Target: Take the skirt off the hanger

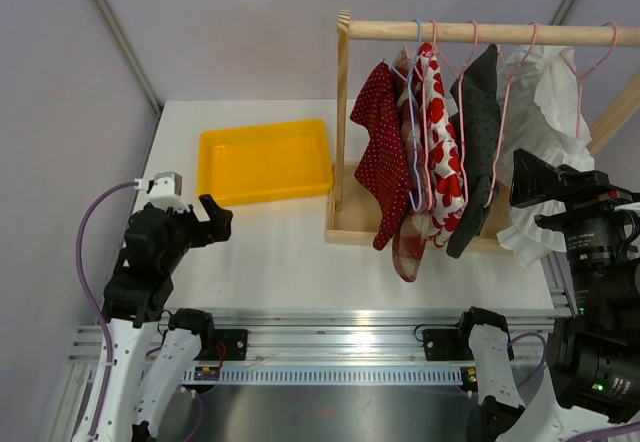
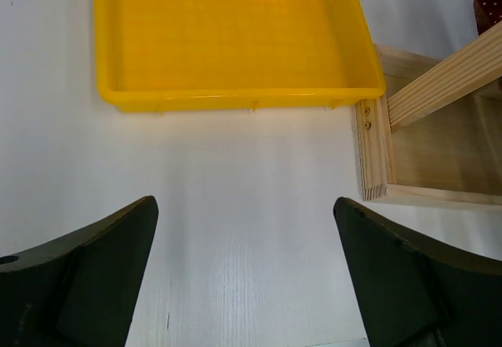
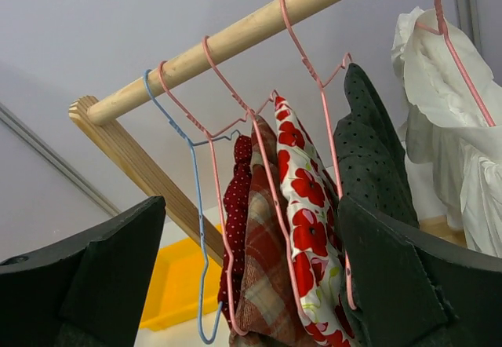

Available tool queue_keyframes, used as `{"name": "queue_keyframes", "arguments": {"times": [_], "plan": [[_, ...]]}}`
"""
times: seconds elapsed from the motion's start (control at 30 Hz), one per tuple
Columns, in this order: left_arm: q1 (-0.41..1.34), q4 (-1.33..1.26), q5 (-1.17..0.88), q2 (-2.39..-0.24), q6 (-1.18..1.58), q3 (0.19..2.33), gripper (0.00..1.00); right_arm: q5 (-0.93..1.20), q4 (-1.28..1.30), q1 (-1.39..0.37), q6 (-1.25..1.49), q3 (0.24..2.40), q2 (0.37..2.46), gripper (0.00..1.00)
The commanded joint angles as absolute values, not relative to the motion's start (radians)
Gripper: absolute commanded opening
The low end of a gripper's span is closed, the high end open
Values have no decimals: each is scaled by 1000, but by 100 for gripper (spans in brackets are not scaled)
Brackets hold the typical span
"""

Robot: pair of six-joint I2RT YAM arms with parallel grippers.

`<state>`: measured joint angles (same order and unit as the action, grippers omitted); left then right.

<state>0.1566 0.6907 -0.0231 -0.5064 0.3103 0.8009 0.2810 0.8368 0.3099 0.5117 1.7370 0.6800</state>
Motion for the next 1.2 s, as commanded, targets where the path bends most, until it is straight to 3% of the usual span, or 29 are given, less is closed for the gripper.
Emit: {"name": "queue_keyframes", "arguments": {"times": [0.0, 0.5, 0.73, 1.17], "plan": [[150, 673, -20, -512, 307, 816, 99, 220, 798, 288, 450, 1738, 650, 99], [150, 669, -23, -469, 304, 810, 99, -251, 816, 219, 347, 1805, 706, 100], [153, 669, -26, -448, 304, 807, 99, -324, 804, 219, 316, 1770, 825, 99], [167, 661, -11, -414, 302, 799, 99, -244, 626, 219, 281, 1687, 1046, 92]]}}
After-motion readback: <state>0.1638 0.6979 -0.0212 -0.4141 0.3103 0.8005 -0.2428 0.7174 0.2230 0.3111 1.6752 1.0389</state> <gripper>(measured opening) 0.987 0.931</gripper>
